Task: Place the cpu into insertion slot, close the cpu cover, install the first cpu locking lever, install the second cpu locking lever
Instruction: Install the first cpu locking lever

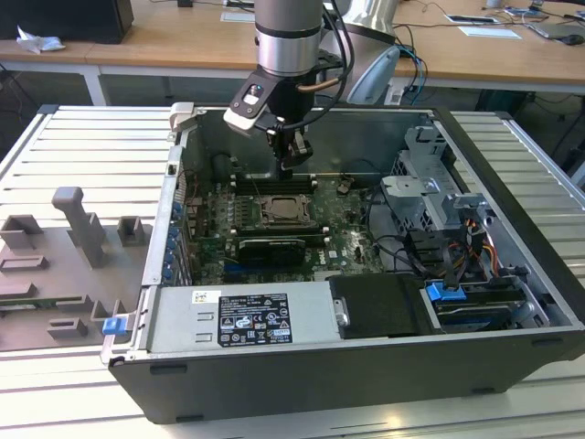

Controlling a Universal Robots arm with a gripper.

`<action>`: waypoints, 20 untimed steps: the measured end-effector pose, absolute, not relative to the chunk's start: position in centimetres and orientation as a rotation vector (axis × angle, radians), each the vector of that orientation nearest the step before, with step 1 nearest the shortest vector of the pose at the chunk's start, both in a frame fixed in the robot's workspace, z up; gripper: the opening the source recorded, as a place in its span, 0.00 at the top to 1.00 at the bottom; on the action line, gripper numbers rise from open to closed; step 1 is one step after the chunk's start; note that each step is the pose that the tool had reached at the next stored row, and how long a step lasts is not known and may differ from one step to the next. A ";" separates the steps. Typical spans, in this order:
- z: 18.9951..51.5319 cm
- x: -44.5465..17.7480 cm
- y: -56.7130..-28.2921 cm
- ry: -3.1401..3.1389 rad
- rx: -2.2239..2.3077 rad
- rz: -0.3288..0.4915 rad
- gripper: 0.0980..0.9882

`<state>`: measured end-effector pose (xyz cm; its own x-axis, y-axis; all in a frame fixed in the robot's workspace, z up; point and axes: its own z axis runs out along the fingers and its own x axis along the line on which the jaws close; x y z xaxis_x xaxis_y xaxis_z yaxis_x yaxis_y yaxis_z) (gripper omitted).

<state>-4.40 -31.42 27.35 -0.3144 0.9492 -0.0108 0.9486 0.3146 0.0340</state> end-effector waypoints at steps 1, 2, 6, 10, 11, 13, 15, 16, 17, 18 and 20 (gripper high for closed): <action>27.4 -4.4 -31.4 2.524 1.821 0.033 0.99; 27.4 -4.4 -31.4 2.525 1.820 0.033 0.99; 27.4 -4.4 -31.4 2.530 1.813 0.033 0.99; 27.4 -4.4 -31.4 2.534 1.808 0.033 0.99; 27.3 -4.4 -31.4 2.534 1.807 0.033 0.99; 27.4 -4.4 -31.4 2.536 1.805 0.033 0.99; 27.4 -4.4 -31.4 2.538 1.803 0.033 0.99; 27.4 -4.4 -31.4 2.539 1.802 0.033 0.99; 27.4 -4.4 -31.4 2.539 1.801 0.034 0.99; 27.4 -4.4 -31.4 2.540 1.800 0.034 0.99; 27.4 -4.4 -31.4 2.541 1.799 0.033 0.99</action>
<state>-4.40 -31.43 27.35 -0.3322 0.9432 -0.0108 0.9425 0.3323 0.0340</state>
